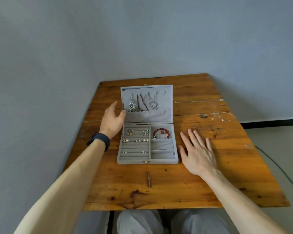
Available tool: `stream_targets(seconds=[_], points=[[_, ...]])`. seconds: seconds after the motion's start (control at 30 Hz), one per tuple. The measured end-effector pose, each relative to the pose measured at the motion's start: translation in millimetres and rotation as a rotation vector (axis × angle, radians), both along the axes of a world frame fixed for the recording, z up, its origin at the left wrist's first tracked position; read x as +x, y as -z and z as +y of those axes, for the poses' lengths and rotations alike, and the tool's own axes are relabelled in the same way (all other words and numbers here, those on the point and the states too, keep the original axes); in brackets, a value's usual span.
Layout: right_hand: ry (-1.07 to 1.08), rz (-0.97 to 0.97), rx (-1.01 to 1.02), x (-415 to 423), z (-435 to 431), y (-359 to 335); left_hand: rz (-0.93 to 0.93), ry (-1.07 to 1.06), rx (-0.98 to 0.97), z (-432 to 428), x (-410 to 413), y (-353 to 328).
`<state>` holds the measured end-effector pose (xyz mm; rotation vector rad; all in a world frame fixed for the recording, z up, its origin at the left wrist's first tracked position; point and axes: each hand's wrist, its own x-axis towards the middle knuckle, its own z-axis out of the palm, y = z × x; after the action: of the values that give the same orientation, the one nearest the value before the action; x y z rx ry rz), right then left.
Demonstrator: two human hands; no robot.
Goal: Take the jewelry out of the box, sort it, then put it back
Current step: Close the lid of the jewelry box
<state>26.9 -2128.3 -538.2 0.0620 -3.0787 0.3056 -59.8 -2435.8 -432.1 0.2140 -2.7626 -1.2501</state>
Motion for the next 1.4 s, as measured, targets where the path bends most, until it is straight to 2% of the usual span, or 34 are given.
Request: stream_targets(seconds=[0.1,0.2,0.3,0.47,0.6,0.8,1.1,1.23,1.33,1.4], points=[[0.002,0.013,-0.010,0,-1,0,-0.083,-0.047,0.313,1,-25,-18],[0.008,0.020,-0.017,-1,-1,1,-0.094,-0.035,0.459,1,-44,-33],[0.013,0.019,-0.023,-1,-1,1,-0.092,-0.008,0.485,2,-54,-42],[0.013,0.013,-0.027,-1,-1,0,-0.027,0.021,0.369,3,-53,-41],[0.011,0.003,-0.030,0,0,0,0.084,0.046,0.193,1,-41,-45],[0.011,-0.006,-0.029,1,0,-2,0.327,0.164,-0.263,-3,2,-52],[0.015,-0.047,-0.065,2,1,-8,0.499,0.215,-0.831,0,78,-35],[0.085,-0.083,-0.372,11,-6,-23,0.528,0.249,-0.988,1,109,-12],[0.149,-0.069,-0.680,25,-24,-35,0.465,0.276,-1.051,2,126,7],[0.118,-0.063,-0.797,38,-38,-40,0.423,0.275,-1.071,4,133,14]])
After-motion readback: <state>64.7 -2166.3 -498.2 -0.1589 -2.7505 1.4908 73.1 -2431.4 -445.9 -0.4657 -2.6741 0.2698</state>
